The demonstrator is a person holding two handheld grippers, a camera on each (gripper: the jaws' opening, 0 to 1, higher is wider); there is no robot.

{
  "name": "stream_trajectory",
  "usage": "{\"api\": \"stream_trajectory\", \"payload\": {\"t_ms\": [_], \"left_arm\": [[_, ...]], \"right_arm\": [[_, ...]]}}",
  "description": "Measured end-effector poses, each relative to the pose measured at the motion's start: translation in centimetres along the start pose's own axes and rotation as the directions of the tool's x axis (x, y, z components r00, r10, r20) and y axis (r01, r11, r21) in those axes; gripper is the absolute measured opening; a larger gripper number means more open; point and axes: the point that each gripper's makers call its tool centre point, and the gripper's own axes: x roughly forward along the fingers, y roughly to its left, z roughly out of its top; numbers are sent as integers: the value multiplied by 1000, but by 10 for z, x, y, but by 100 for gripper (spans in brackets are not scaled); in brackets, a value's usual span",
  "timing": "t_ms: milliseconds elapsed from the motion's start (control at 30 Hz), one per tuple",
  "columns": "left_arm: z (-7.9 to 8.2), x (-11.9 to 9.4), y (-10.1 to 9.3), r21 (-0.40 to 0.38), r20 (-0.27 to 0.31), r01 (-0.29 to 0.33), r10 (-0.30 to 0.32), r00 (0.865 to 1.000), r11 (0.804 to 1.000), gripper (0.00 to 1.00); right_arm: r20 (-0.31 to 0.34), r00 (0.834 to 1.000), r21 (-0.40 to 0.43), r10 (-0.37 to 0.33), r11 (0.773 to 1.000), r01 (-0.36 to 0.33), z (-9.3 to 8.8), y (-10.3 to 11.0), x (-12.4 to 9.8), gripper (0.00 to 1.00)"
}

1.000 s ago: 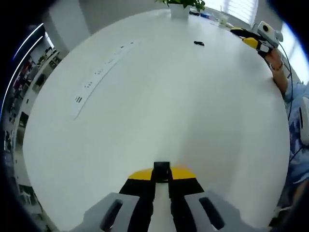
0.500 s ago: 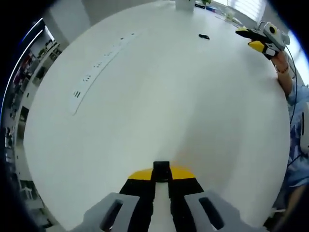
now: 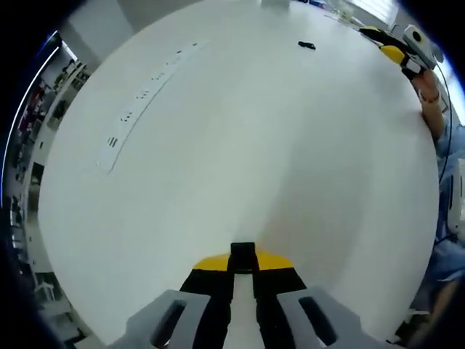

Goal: Snap the two parts of the plastic buckle together until the buckle closes and remains connected.

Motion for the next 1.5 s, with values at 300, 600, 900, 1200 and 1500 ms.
{"api": "stream_trajectory", "payload": {"t_ms": [300, 600, 900, 1200, 1500], "left_arm": [[2, 0, 0, -14, -26, -10, 10, 1000, 1000, 9], [0, -2, -7, -7, -25, -6, 6, 1000, 1000, 8], [-4, -4, -18, 19, -34, -20, 20, 999, 1000, 8], [-7, -8, -22, 18, -31, -24, 24, 999, 1000, 8], [-18, -13, -33, 25, -18, -9, 10, 1000, 1000, 8]], "right_arm": [[9, 1000, 0, -2, 1000, 2, 4, -2, -1, 34], [-5, 1000, -34, 13, 999, -13, 2, 8, 2, 34], [-22, 1000, -46, -18, 999, 17, -3, -1, 4, 33], [-45, 999, -75, 11, 997, -14, -3, 4, 11, 33], [-48, 998, -103, -35, 994, 30, -2, -6, 9, 33]]}}
